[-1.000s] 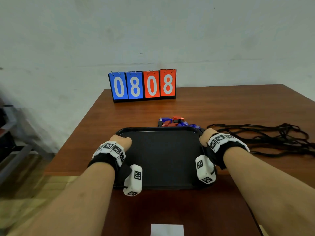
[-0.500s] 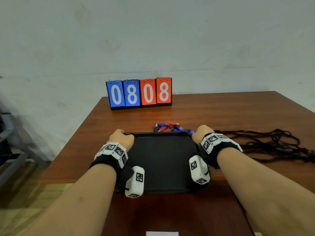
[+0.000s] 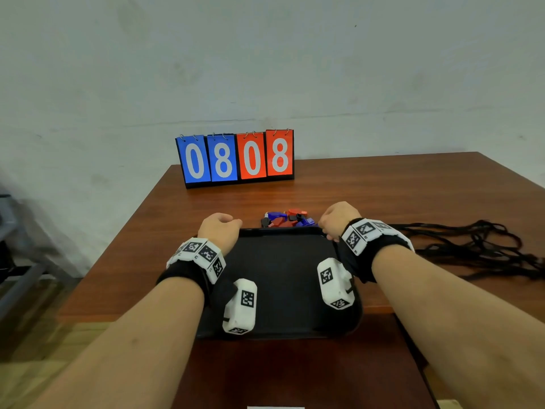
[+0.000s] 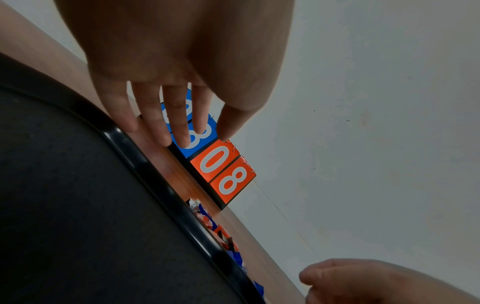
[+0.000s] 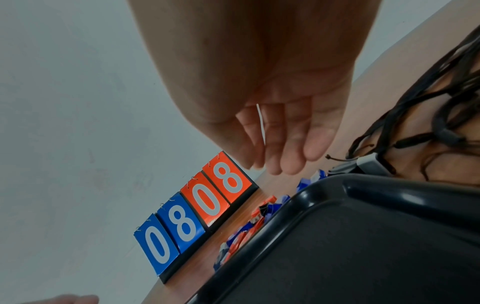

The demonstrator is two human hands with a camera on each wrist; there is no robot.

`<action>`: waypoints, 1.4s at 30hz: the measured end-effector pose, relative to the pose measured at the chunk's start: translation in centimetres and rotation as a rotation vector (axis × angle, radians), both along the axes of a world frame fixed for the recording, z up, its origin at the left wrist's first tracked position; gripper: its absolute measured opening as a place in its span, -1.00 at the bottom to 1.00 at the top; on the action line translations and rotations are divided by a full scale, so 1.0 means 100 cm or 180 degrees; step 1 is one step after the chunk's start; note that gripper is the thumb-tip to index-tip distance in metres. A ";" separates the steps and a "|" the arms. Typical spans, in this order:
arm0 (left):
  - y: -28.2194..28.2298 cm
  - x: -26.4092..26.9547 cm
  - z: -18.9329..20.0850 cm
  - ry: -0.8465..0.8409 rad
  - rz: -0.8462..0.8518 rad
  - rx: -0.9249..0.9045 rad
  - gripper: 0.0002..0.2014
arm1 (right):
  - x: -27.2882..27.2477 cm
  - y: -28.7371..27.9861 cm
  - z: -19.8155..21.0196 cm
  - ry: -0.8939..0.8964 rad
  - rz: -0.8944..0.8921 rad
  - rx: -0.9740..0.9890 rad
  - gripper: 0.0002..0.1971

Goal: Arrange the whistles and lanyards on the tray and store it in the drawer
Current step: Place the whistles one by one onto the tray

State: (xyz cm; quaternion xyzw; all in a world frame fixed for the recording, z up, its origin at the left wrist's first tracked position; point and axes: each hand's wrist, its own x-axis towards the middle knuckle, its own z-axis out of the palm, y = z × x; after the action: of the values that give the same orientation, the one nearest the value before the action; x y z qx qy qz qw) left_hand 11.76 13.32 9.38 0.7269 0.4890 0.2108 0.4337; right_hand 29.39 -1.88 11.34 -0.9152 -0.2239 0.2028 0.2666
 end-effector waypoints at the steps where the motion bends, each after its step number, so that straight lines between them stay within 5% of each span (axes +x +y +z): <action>1: -0.001 0.001 0.000 -0.0022 -0.0005 -0.0010 -0.63 | -0.001 0.001 -0.001 0.0009 0.0030 -0.0005 -0.73; 14: -0.014 0.007 0.011 -0.0433 -0.0095 -0.0327 -0.65 | 0.002 0.002 0.013 -0.0041 0.0231 0.0253 -0.77; 19: -0.005 0.020 0.013 -0.0759 -0.0168 -0.0757 -0.67 | 0.012 0.028 0.012 0.0158 0.0277 0.0474 -0.44; 23: 0.008 0.030 0.009 -0.0937 -0.0181 -0.1042 -0.67 | 0.022 0.058 0.007 0.0211 0.0323 0.0236 -0.36; 29: 0.020 0.048 -0.002 -0.1142 -0.0285 -0.1389 -0.74 | 0.033 0.088 -0.012 0.0324 0.0577 -0.0178 -0.47; 37: 0.020 0.060 -0.008 -0.1184 -0.0417 -0.1608 -0.98 | 0.042 0.102 -0.026 -0.0238 0.0775 -0.1044 -0.61; 42: 0.019 0.064 -0.014 -0.1198 -0.0422 -0.1677 -0.93 | 0.048 0.105 -0.029 -0.0314 0.0825 -0.1098 -0.63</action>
State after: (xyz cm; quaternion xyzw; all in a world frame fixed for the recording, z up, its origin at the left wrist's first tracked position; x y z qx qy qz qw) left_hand 18.16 15.24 8.01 0.5683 0.3896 0.1790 0.7023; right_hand 34.22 8.66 8.39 -0.9197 -0.3144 0.2257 0.0666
